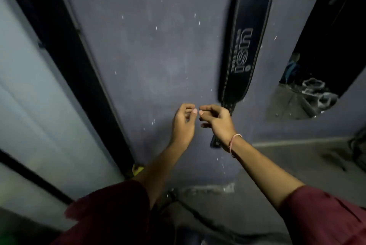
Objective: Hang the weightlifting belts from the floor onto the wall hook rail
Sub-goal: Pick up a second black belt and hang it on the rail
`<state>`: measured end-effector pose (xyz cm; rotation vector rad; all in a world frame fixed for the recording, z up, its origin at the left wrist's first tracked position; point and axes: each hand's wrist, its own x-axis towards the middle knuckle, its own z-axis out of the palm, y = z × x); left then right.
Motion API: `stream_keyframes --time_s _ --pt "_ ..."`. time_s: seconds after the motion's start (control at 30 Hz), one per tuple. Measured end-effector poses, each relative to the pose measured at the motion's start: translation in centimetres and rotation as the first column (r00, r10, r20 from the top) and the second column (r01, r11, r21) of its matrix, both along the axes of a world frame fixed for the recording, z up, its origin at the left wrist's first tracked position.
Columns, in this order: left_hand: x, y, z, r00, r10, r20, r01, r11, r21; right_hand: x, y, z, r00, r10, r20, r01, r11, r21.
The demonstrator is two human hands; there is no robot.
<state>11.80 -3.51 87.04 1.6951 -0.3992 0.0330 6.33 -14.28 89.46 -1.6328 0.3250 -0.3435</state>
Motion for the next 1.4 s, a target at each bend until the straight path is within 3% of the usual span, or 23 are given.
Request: stream_keyframes --time_s 0.2,0.4,0.63,0.8,1.0,1.23,1.4 --pt "-3.9 4.7 -13.6 0.979 0.060 -0.193 -0.048 0.996 0.069 -3.6 3.4 -11.8 0.965 0.019 -0.261 0.010 0.994 0.109" --pt "-8.3 7.9 -27.0 0.921 0.137 -0.364 -0.066 0.978 0.199 -5.9 6.0 -25.5 0.850 0.119 -0.513 -0.019 0.980 0.197" --pt "-12.3 8.0 -40.6 0.774 0.237 -0.588 -0.038 0.943 0.331 -8.3 5.6 -40.4 0.713 0.173 -0.679 0.061 0.950 0.306" --pt "-12.9 4.9 -49.0 0.711 0.239 -0.661 0.012 0.936 0.351 -8.4 2.3 -49.4 0.629 0.205 -0.750 0.079 0.943 0.323" --pt "-10.1 0.3 -60.9 0.665 0.232 -0.710 0.007 0.948 0.317 -5.8 -1.7 -62.6 0.525 0.178 -0.832 0.063 0.967 0.247" --pt "-6.1 -3.4 -79.7 0.563 0.220 -0.797 0.002 0.963 0.268 -1.5 -4.1 -81.3 0.626 0.000 -0.780 -0.159 0.979 -0.128" --pt "-5.1 -3.7 -89.1 0.521 0.183 -0.834 0.053 0.968 0.245 0.2 -6.4 -90.8 0.610 -0.094 -0.787 -0.133 0.967 -0.218"
